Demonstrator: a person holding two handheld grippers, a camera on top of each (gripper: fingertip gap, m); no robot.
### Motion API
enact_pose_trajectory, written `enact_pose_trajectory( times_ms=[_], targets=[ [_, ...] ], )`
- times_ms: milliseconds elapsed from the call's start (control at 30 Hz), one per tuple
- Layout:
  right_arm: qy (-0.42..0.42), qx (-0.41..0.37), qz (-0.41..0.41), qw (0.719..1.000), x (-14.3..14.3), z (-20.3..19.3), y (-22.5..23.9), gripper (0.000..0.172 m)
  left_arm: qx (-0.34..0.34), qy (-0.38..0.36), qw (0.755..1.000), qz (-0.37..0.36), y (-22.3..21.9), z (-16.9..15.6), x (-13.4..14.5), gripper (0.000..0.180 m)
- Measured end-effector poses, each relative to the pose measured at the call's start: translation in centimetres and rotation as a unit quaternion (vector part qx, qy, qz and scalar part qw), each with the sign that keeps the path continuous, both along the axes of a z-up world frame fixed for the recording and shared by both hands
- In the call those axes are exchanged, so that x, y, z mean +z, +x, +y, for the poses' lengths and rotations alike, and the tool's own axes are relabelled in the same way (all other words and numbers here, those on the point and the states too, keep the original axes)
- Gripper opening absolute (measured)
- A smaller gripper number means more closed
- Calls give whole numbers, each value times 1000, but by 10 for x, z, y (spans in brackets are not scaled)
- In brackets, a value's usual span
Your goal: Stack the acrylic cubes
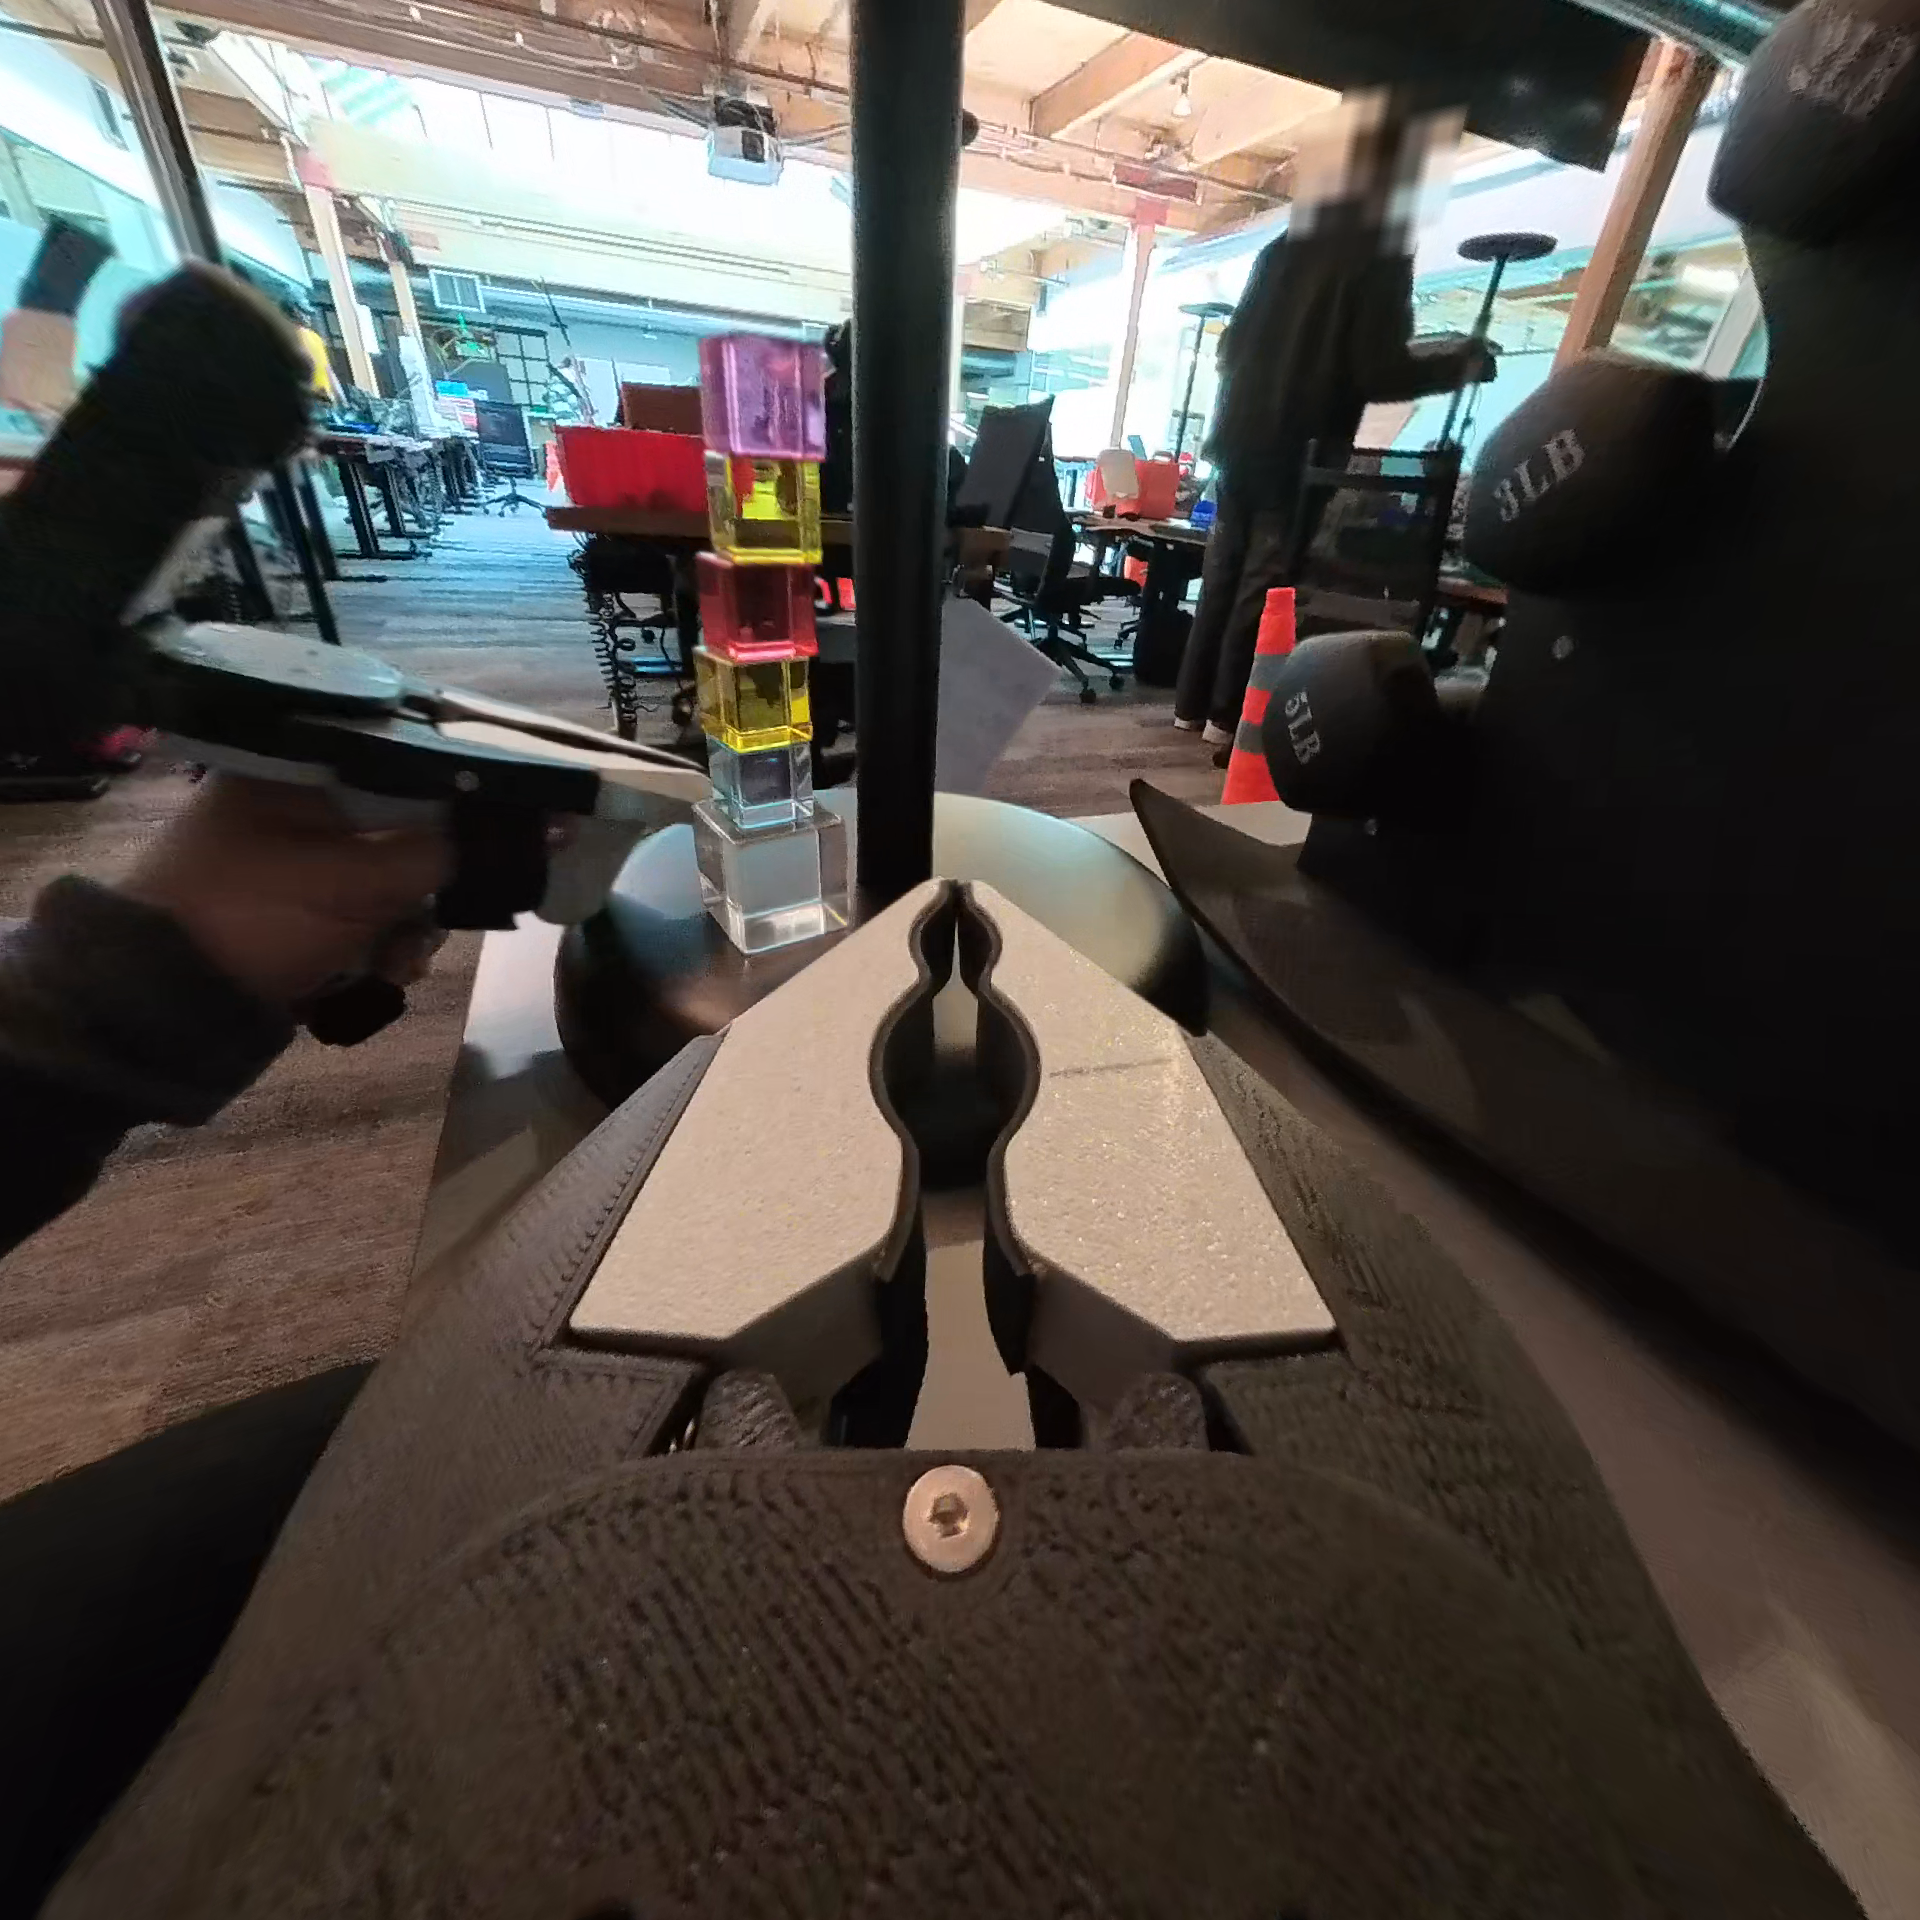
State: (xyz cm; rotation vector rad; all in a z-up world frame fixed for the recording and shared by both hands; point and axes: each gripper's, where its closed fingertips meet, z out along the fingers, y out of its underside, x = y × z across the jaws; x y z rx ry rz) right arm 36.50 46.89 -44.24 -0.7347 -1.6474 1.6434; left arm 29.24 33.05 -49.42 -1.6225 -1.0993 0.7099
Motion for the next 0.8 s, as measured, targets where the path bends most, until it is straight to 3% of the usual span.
enact_pose_trajectory(
  times_ms=[333,600,800],
  targets=[
    [-83,-14,-20,996,11,22,-2,0,34,-22,998,-38,-10,35,2,0],
    [-114,-121,13,986,26,86,2,0,0,-110,993,-33,-20,127,1,0],
    [-118,-159,-4,980,14,133,5,0,-37,-161,986,-14,-30,187,-12,0]
  ],
)
